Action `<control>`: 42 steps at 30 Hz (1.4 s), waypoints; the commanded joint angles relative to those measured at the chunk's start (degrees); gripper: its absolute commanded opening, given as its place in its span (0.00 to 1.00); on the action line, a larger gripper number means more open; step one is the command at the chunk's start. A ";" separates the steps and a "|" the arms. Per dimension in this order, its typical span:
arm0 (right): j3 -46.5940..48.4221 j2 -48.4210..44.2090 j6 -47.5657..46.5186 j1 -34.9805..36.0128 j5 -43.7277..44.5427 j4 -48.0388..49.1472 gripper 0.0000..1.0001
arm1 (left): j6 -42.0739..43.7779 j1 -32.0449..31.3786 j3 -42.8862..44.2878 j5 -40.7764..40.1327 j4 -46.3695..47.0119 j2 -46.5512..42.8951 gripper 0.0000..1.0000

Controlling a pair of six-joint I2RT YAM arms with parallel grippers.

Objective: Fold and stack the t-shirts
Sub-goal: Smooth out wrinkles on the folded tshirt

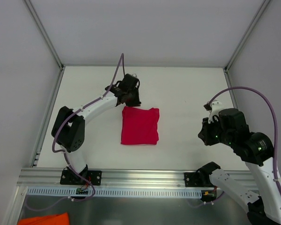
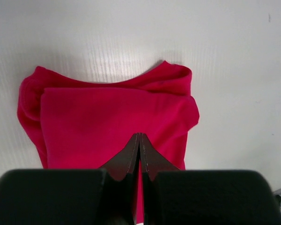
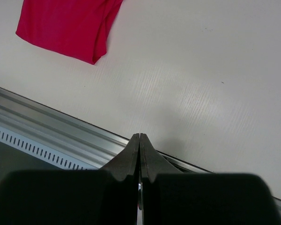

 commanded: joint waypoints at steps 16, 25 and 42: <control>-5.13 8.64 2.49 0.10 4.46 16.75 0.80 | -13.64 0.81 -29.21 -1.20 0.62 -29.81 0.83; -3.79 15.16 2.65 -0.96 15.28 17.71 1.00 | -15.67 6.26 -40.02 -0.15 2.80 -49.50 0.99; -8.64 10.59 3.71 -7.72 7.20 17.28 1.00 | -15.85 13.64 -46.88 5.21 0.87 -57.34 0.99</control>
